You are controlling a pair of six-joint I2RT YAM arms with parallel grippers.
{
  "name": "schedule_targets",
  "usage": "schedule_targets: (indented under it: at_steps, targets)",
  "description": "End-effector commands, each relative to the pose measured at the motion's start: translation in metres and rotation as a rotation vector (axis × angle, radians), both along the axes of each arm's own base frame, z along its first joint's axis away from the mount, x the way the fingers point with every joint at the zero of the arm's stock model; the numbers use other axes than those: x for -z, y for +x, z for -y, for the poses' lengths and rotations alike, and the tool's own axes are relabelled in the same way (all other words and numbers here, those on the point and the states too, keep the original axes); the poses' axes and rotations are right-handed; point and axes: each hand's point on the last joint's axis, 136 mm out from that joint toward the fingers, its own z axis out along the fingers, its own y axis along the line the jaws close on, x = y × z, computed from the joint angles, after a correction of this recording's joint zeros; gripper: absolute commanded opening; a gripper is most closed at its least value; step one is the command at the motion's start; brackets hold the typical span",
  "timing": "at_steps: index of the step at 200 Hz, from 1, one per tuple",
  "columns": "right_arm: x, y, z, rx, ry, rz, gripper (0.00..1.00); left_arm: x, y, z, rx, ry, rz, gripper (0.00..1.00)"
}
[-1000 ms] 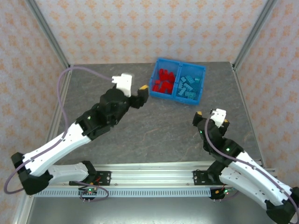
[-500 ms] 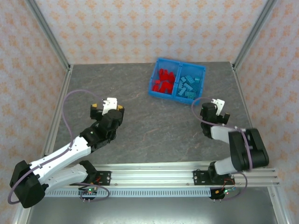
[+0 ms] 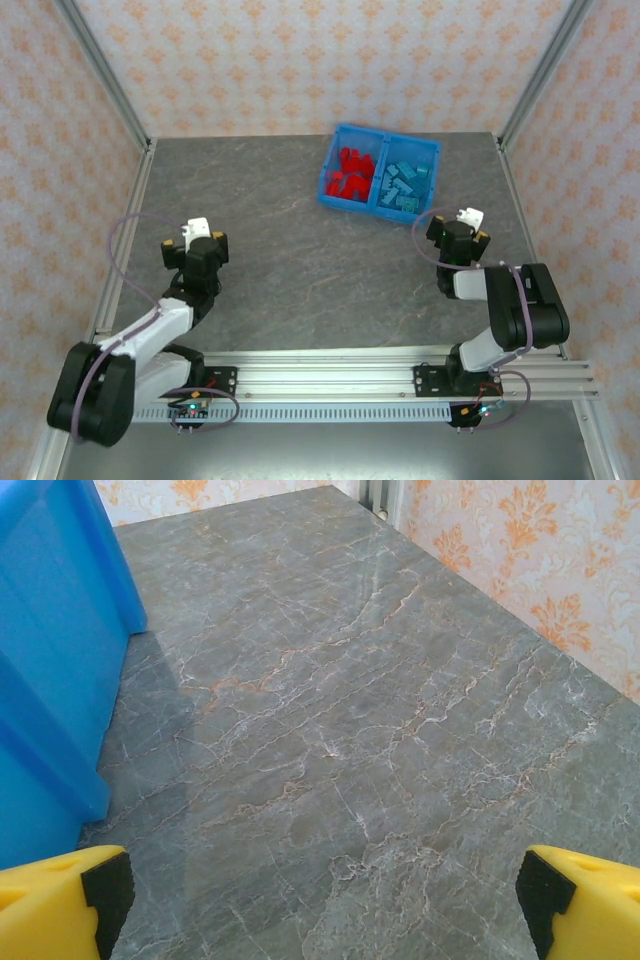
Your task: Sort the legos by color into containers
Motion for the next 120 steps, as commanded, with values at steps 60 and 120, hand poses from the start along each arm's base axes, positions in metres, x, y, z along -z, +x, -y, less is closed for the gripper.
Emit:
schedule_targets:
  at_steps: [60,120]
  targets:
    - [-0.011,0.004,-0.003,-0.006,0.003,0.047,0.99,0.025,0.069,0.014,0.165,-0.134,0.061,1.0]
    - [-0.01,0.004,-0.003,-0.007,0.002,0.043,0.99,0.025,0.07,0.015,0.174,-0.136,0.056,1.0]
